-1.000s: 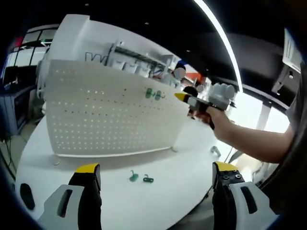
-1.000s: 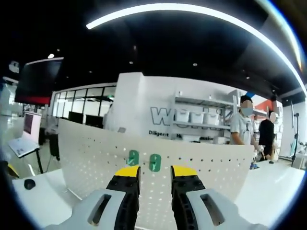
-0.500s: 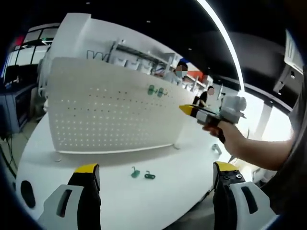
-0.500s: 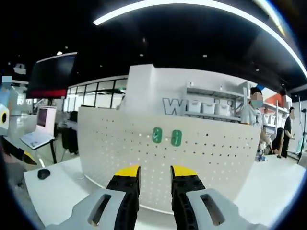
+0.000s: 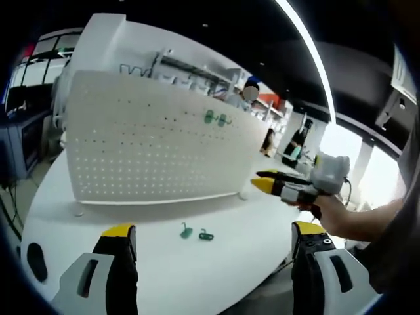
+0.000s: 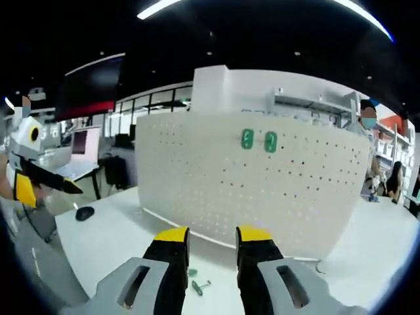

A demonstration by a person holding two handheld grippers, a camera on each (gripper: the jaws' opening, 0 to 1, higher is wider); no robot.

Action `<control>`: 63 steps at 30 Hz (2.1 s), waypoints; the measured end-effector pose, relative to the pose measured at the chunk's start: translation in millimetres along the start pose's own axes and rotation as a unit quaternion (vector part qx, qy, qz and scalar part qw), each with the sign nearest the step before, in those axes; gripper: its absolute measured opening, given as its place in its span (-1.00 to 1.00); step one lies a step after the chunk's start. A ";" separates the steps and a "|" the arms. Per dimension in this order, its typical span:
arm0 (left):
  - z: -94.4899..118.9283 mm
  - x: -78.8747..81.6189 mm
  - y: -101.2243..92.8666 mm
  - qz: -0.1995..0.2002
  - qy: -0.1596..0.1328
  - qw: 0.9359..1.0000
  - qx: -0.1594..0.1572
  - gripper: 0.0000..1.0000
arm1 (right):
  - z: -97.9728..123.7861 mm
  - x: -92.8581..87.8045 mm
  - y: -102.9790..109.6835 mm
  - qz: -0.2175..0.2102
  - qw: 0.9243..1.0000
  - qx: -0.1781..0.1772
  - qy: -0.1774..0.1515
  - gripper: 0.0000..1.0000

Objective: Insert the hook assembly into the mounting plate slot until the hook locks in place.

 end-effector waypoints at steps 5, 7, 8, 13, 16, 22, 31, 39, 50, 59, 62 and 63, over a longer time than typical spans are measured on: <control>-1.3 -6.0 -1.8 0.000 0.009 1.000 0.000 0.98 | 18.4 -26.7 12.7 -0.012 0.999 0.017 0.035 -0.41; -1.6 -8.0 -2.3 0.001 0.012 1.000 -0.001 0.99 | 23.8 -34.4 16.2 -0.015 0.999 0.021 0.046 -0.41; -1.3 -8.7 -2.4 0.002 0.013 1.000 -0.002 0.99 | 27.3 -38.7 17.9 -0.017 0.998 0.024 0.051 -0.41; 0.0 -10.5 -3.2 0.002 0.016 1.000 -0.002 0.99 | 37.1 -52.7 23.8 -0.026 0.995 0.040 0.083 -0.40; 0.2 -13.3 -2.0 0.004 0.017 1.000 -0.001 0.99 | 40.1 -60.9 27.5 -0.032 0.991 0.061 0.111 -0.40; 1.1 -18.0 0.6 0.008 0.023 1.000 0.001 0.99 | 43.3 -72.8 32.9 -0.044 0.980 0.113 0.160 -0.41; 4.3 -18.5 8.7 0.015 0.022 1.000 0.016 0.99 | 25.5 -81.2 37.9 -0.026 0.965 0.166 0.202 -0.41; 4.3 -18.4 12.7 0.019 0.025 0.999 0.022 0.99 | -5.9 -82.6 39.3 0.004 0.956 0.198 0.217 -0.41; 3.7 -21.0 22.3 0.027 0.032 0.999 0.029 0.99 | -55.7 -95.9 41.0 0.040 0.940 0.234 0.244 -0.41; -0.2 -22.8 30.8 0.032 0.043 0.998 0.036 0.98 | -100.5 -104.3 38.3 0.035 0.936 0.238 0.258 -0.42; -2.0 -21.5 34.0 0.036 0.041 0.998 0.038 0.98 | -110.2 -107.5 37.7 0.033 0.935 0.238 0.262 -0.42; -2.4 -21.2 34.7 0.037 0.041 0.998 0.038 0.98 | -114.7 -109.6 37.2 0.033 0.934 0.237 0.265 -0.42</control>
Point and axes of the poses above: the point that each gripper's makers call its tool centre point, and the gripper's own axes: z roughly backward along the fingers, y roughly to its left, x roughly out of its top, the point moved 6 cm from there along z, roughly backward along the fingers, and after that the axes turned 6 degrees about -z, right-handed, at the moved point
